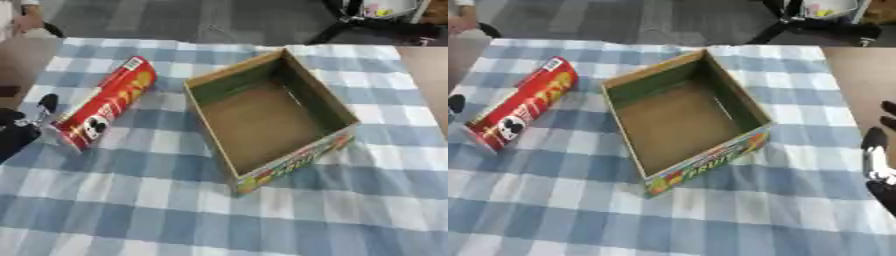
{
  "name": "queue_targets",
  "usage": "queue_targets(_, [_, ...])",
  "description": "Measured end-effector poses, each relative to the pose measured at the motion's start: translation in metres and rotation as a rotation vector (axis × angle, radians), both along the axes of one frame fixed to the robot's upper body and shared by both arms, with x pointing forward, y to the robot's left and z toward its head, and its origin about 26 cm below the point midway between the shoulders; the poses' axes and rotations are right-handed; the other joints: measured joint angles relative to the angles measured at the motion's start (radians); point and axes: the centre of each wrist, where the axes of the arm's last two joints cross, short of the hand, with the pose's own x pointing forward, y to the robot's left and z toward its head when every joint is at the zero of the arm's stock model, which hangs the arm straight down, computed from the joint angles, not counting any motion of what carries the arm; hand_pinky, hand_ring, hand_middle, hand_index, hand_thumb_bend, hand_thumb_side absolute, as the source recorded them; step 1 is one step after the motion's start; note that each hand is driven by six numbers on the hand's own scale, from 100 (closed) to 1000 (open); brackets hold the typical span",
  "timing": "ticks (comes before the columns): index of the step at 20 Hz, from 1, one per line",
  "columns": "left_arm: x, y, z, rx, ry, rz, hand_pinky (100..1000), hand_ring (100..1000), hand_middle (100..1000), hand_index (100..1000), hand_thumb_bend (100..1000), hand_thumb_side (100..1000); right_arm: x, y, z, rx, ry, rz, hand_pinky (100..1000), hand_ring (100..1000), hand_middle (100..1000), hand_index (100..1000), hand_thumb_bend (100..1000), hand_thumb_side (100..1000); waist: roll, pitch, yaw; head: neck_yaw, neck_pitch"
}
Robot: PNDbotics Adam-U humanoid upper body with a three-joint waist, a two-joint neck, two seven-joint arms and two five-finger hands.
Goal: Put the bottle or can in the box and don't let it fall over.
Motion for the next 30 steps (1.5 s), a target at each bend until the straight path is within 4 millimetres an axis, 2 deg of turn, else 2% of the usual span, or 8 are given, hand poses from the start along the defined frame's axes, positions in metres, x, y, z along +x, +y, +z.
queue_targets(19, [0.016,-0.015,-0.007,0.019,0.078,-0.061,755,687,805,816,542,563,0.003,0.003,0.002,-0.006,0.000,0.016,854,892,1000,939,100,527,0.000,0.000,-0.025,0.002,0.000])
queue_targets(30, [0.026,-0.013,-0.017,0.044,0.100,-0.031,757,690,805,814,555,543,0.003,0.003,0.003,-0.010,-0.003,0.022,855,890,1000,939,100,528,0.000,0.001,-0.031,0.011,-0.008])
